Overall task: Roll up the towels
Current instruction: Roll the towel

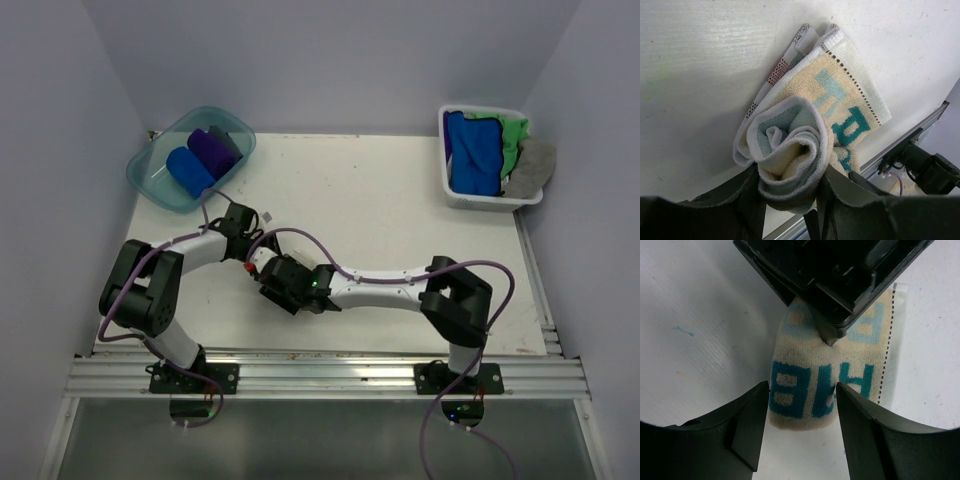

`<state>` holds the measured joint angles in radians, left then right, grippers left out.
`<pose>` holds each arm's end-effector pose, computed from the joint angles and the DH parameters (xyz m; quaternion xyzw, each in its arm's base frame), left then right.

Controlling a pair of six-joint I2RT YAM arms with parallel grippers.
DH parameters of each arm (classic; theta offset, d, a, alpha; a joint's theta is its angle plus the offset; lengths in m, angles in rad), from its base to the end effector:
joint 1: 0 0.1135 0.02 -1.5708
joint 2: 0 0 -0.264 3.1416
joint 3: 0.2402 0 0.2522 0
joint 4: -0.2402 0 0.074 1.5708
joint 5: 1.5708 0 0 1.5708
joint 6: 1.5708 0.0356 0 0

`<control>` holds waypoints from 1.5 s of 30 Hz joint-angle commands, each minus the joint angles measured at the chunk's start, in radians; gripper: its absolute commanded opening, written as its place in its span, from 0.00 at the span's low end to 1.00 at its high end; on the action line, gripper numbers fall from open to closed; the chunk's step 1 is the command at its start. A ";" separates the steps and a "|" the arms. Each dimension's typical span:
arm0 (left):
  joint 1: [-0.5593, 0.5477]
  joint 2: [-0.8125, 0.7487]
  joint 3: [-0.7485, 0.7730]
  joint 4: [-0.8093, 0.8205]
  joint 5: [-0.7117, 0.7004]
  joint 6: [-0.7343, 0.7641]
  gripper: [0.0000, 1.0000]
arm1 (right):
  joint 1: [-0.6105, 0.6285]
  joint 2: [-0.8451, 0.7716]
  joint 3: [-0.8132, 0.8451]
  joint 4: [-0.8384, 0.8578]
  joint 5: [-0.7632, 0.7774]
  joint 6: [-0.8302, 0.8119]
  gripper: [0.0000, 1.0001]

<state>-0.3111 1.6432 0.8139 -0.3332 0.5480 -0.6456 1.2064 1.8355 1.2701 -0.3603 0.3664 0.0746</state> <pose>0.2706 -0.1065 0.1409 -0.1028 0.9387 -0.3251 0.0513 0.1518 0.3622 0.2020 -0.4513 0.8181 0.0477 0.3532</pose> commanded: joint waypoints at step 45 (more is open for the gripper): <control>0.037 -0.091 -0.082 0.089 -0.020 -0.051 0.68 | -0.421 0.048 -0.221 0.522 -1.012 0.427 0.18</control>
<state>-0.2813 1.5326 0.7498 -0.2890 0.5194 -0.6819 0.7860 1.8698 1.0149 0.1303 -0.5728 0.4728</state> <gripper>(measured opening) 0.713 0.305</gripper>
